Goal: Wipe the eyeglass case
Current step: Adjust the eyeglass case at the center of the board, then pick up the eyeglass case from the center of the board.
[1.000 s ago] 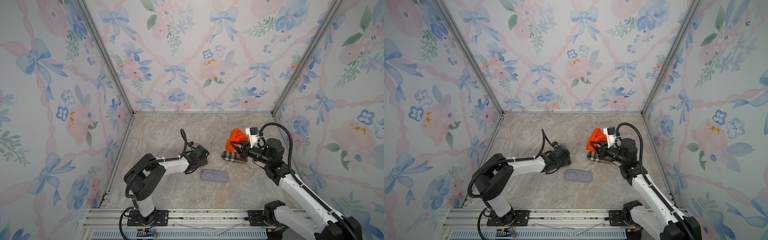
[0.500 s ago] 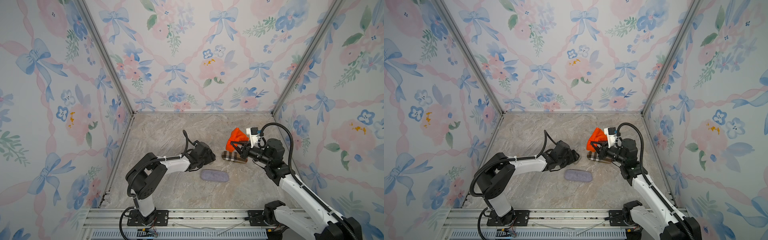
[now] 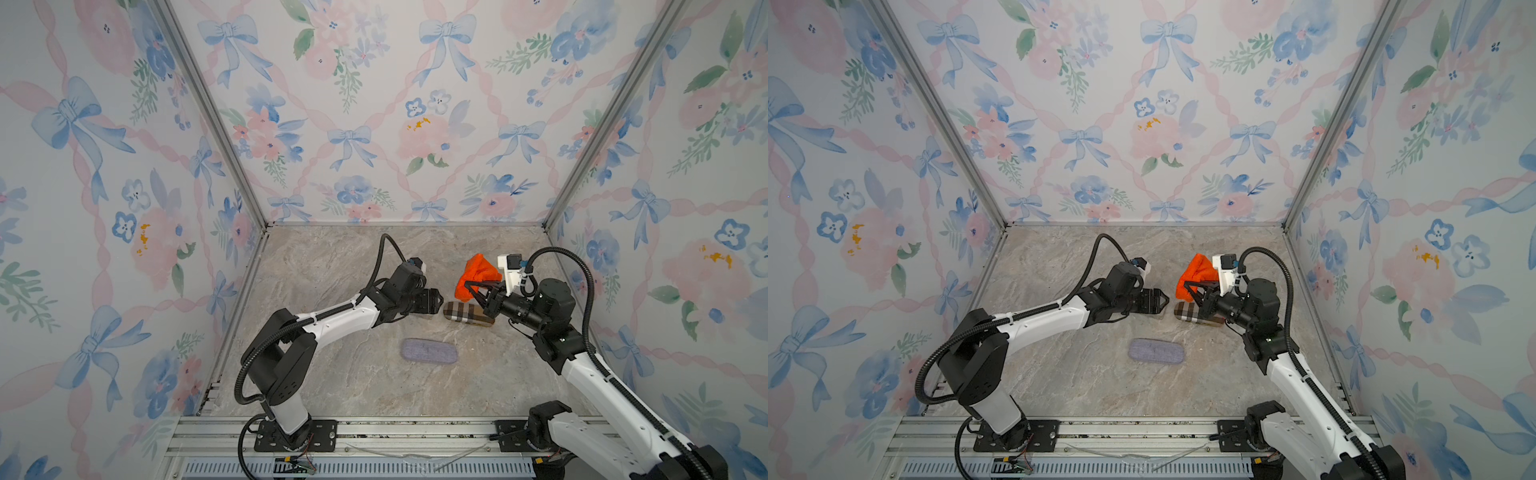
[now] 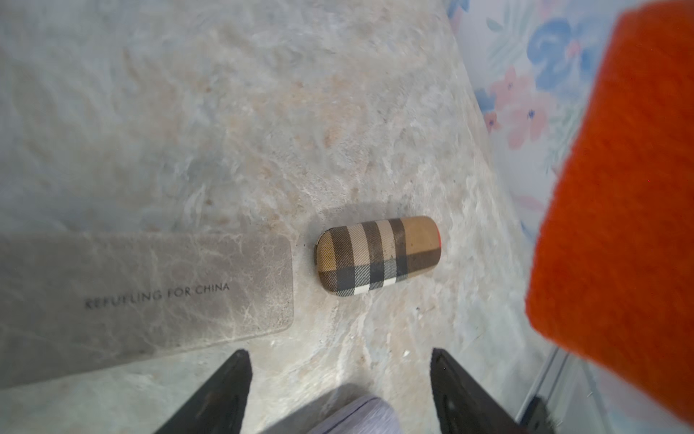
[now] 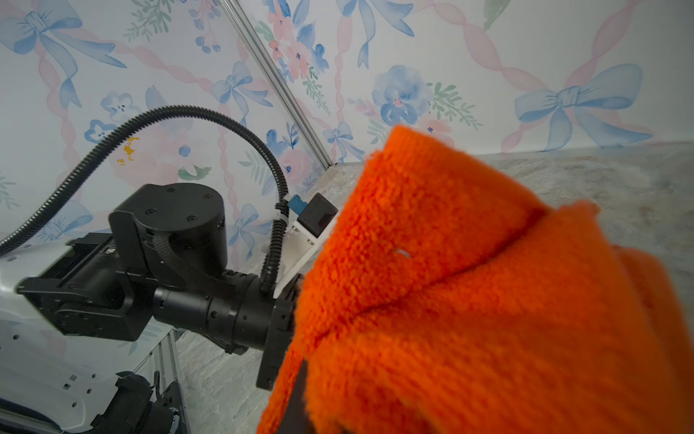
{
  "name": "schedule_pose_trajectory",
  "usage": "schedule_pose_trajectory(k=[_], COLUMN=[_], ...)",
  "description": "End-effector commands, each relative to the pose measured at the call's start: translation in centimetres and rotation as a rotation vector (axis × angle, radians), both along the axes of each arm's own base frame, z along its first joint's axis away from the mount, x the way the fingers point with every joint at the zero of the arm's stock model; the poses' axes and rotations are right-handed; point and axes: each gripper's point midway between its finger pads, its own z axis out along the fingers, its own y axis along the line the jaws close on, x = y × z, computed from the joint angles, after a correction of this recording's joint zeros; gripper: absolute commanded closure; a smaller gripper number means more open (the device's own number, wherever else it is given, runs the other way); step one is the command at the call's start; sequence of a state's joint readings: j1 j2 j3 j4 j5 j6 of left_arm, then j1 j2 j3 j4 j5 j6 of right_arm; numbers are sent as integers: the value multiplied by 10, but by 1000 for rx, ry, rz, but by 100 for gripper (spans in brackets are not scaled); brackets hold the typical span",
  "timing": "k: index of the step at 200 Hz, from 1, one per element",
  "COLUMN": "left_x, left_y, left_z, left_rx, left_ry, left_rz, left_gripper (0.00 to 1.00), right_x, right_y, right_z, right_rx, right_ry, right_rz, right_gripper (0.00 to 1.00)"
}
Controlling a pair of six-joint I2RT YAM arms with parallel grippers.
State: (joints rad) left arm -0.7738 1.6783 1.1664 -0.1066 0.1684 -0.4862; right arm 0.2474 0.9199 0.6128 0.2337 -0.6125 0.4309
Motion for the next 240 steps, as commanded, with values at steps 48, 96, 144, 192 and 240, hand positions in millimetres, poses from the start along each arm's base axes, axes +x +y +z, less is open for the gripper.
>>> schedule_pose_trajectory(k=[48,96,144,192,240], left_x=[2,30,51,49,58], left_y=[29,52,59,60,64], left_z=[-22,-49,-70,-85,-100], left_rx=[444,547,641,646,654], left_ry=[-481,-359,-301,-225,-207], left_rz=[-795,-896,-978,-1036,-1043], left_gripper=[20,19,19,18,18], right_x=[20,30,38,45,43], right_y=[-10,-17,-31,-28,-23], right_z=[15,9,2,-6,-2], right_rx=[28,7,27,44,74], right_ry=[33,61,103,129,112], right_rz=[-6,-16,-47,-34,1], right_gripper=[100,100,100,100,100])
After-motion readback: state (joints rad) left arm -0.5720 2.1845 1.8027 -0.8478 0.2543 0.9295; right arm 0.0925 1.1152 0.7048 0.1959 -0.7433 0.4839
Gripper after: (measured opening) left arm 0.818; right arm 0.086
